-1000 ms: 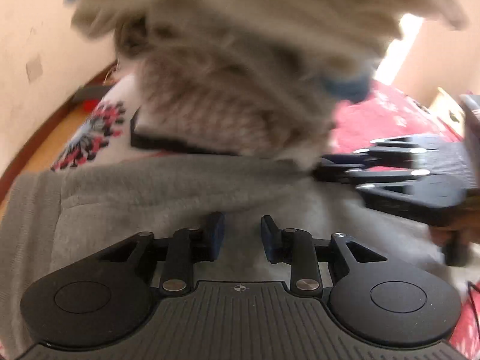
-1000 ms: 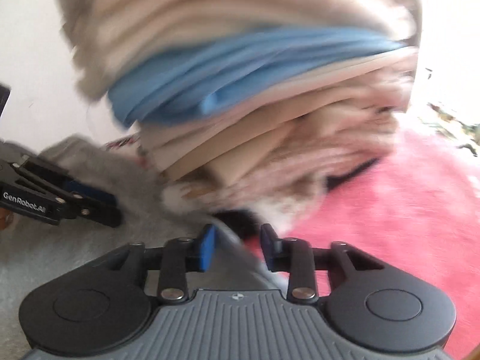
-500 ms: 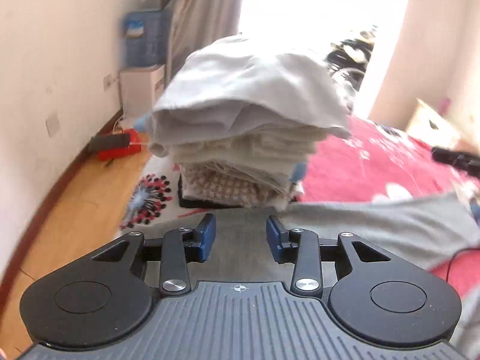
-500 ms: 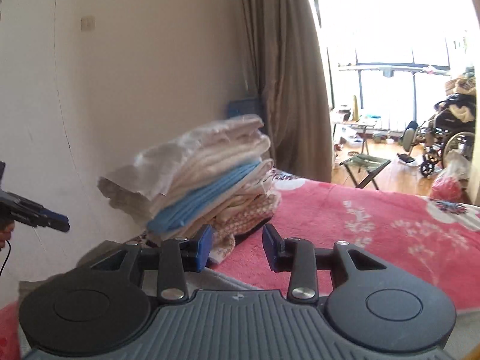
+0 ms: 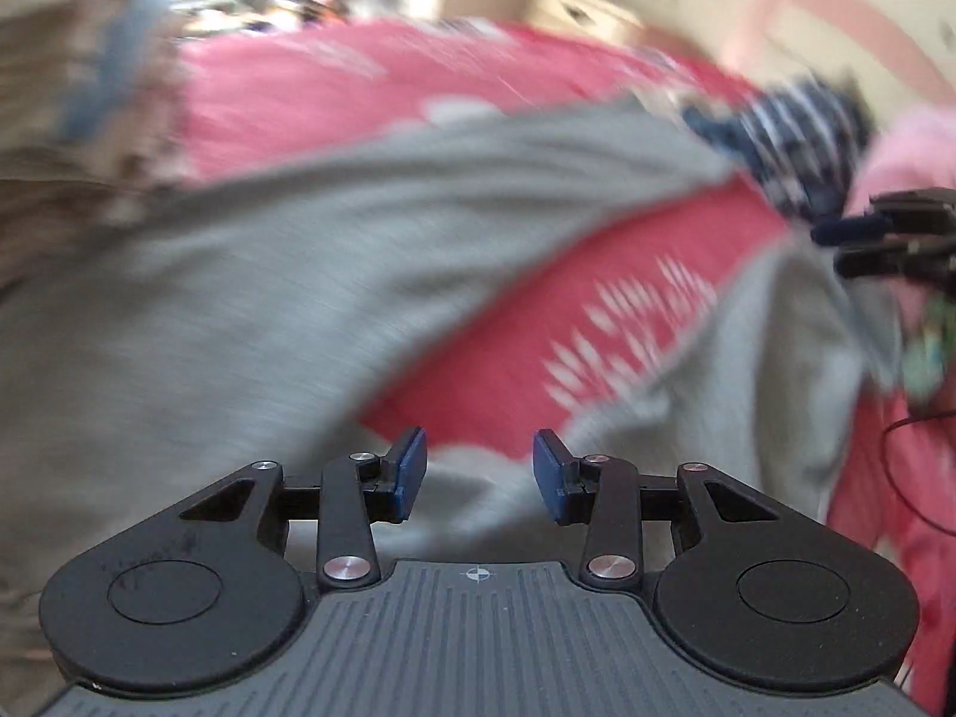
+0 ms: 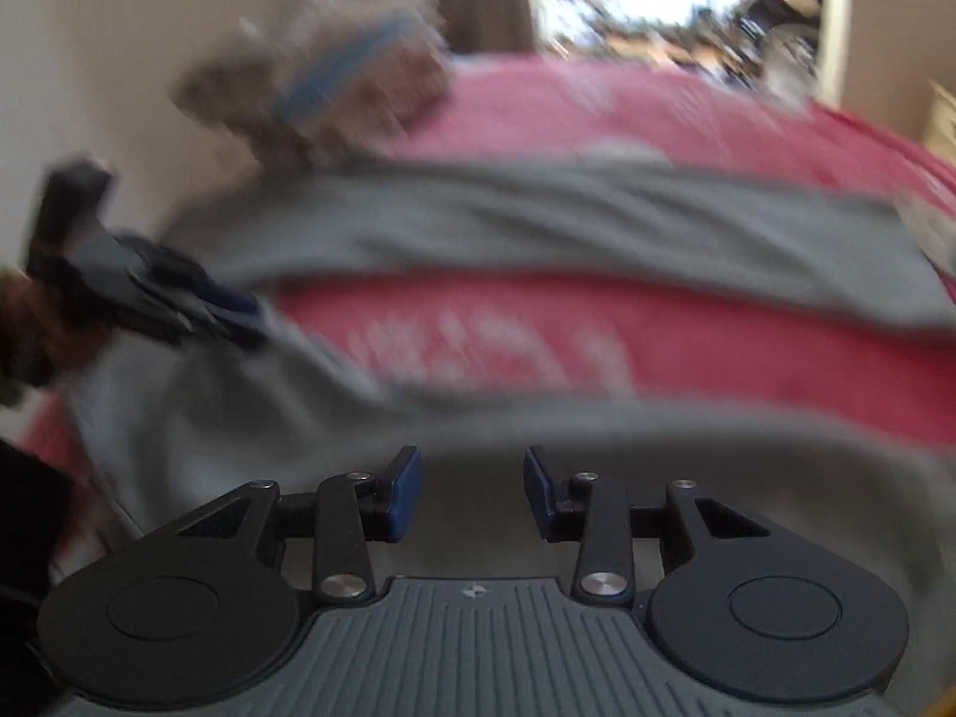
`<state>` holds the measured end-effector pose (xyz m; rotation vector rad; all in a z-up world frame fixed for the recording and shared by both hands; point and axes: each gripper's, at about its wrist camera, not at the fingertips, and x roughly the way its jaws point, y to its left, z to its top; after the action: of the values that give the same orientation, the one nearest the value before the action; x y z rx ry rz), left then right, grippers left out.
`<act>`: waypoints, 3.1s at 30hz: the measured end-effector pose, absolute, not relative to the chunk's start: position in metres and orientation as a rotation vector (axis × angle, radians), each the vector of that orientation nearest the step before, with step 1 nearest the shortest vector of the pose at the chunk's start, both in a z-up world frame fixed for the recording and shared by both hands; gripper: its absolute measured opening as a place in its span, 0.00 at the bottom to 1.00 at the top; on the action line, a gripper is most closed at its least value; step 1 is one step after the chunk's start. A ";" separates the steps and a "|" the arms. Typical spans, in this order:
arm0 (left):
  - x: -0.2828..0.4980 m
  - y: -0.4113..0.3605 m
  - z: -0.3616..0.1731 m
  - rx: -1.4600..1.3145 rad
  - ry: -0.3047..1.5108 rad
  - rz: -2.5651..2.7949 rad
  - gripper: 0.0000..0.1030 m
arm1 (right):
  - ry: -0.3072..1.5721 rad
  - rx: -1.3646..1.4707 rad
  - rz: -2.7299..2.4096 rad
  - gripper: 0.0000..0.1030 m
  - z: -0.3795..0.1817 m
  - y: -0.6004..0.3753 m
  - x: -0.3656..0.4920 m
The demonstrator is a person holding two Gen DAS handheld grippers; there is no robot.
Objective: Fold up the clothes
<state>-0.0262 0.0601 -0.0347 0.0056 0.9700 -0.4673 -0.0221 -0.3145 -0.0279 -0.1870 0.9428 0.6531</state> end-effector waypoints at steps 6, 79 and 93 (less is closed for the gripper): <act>-0.044 0.035 -0.045 0.118 1.016 -0.536 0.38 | 0.939 -0.329 0.448 0.39 -0.036 -0.364 -0.013; -0.042 0.062 -0.070 0.191 0.940 -0.488 0.39 | 0.801 -0.215 0.523 0.14 -0.058 -0.286 0.055; -0.025 0.042 -0.067 0.297 0.923 -0.449 0.39 | 1.103 -0.776 0.327 0.43 -0.043 -0.444 0.132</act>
<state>-0.0255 0.0418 -0.0673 0.2967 0.9227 -0.4491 0.1320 -0.4438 -0.0433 -0.7762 1.1025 0.3266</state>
